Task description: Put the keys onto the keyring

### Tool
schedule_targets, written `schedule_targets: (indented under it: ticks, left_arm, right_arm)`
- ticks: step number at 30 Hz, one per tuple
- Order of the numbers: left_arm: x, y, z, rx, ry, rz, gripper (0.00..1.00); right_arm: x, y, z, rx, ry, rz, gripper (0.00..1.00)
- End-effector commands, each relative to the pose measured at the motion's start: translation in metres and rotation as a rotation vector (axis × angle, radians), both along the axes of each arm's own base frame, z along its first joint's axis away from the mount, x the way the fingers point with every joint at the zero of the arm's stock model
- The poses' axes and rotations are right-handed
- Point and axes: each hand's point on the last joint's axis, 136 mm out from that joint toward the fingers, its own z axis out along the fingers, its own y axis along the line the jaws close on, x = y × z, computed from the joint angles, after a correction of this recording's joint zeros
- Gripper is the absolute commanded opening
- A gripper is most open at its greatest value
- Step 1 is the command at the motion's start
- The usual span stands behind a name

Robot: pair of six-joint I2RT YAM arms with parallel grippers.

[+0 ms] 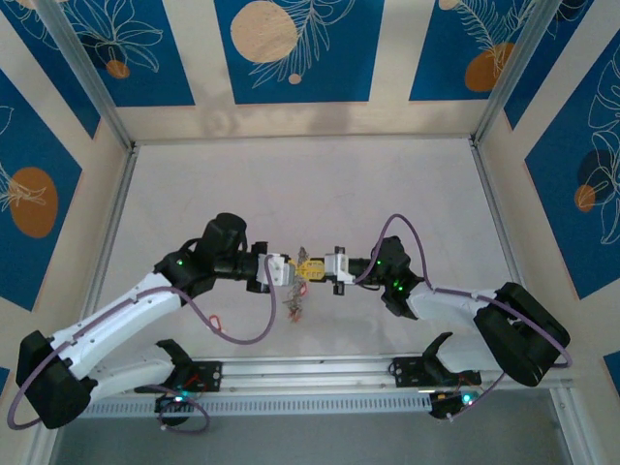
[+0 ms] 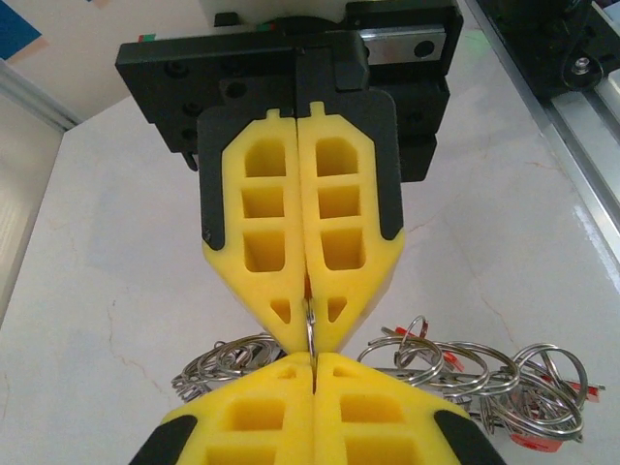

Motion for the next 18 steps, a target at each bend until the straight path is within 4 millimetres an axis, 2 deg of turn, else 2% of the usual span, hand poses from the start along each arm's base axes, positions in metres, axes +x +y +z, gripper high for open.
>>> schedule_targets:
  ticks: [1,9,11,18]
  left_arm:
    - [-0.004,-0.007,0.015,-0.072,-0.033,-0.041,0.00]
    - [-0.003,-0.002,0.013,-0.047,-0.073,-0.036,0.00]
    - [0.000,-0.001,0.012,-0.038,-0.089,-0.022,0.00]
    - [0.004,0.004,0.009,0.016,-0.118,0.000,0.00]
  right_arm:
    - [0.002,0.006,0.020,0.045,-0.074,-0.020,0.14]
    - [0.002,0.001,0.015,0.028,-0.078,-0.050,0.17]
    - [0.004,0.000,0.014,0.025,-0.080,-0.064,0.21]
    - [0.006,-0.002,0.009,0.005,-0.074,-0.081,0.21]
